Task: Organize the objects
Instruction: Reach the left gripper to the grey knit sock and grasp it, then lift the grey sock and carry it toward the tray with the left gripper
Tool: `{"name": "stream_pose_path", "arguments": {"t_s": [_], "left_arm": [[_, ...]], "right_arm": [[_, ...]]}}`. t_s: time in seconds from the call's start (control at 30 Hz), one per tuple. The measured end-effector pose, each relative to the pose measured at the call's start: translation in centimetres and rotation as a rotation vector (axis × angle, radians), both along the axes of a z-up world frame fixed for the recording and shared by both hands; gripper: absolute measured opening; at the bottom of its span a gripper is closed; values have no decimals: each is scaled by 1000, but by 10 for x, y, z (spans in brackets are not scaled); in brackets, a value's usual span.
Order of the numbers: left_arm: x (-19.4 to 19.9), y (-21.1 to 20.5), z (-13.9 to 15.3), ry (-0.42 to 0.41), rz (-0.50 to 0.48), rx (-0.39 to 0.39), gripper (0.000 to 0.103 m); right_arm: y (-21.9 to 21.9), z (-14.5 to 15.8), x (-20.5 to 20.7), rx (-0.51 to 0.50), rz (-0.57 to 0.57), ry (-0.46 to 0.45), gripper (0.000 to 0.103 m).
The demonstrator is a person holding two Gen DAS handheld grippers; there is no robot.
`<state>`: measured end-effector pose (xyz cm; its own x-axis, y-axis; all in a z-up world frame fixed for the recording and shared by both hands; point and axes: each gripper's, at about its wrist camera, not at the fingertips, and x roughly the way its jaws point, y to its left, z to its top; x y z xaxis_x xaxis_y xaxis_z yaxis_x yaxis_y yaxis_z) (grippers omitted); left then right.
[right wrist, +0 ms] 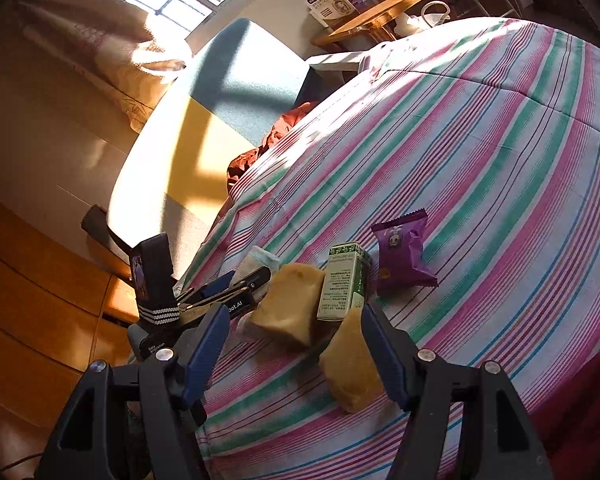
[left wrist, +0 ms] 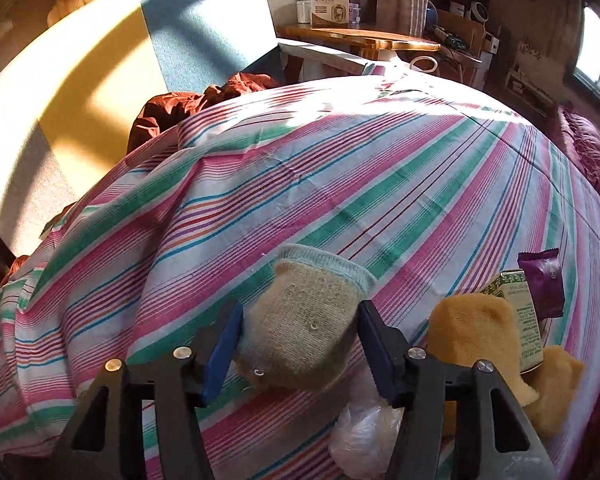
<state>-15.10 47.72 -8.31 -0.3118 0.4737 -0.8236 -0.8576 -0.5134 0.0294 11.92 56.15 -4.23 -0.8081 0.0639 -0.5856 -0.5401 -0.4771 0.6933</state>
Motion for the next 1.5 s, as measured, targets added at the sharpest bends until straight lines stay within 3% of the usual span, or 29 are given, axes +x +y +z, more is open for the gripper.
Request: {"name": "stream_pose_path", "arguments": {"t_s": [0.2,0.57,0.83,1.1,1.27,1.37,1.5], "left_arm": [[16,-57,14,-32,141,52,57],[97,-172,34,-54,208,133,57],[130,-231,43,-72,239,180,57],[142,-284,56,-57,290,240,57],[150,-309,72,-23,324,284,47],[148,-322,80,-16,355,302,47],[140,-333,71,-30,382,294,37]], "right_arm": [[4,-3,4,-35,-21,14,69],[3,-10,-5,-40,-19,-95,69],[-2,-29,-30,-15,17,-336,69],[-6,-45,-49,11,33,-459,71],[-10,-54,-61,52,41,-528,71],[-15,-57,-66,93,62,-563,71],[-24,-55,-71,163,90,-600,64]]}}
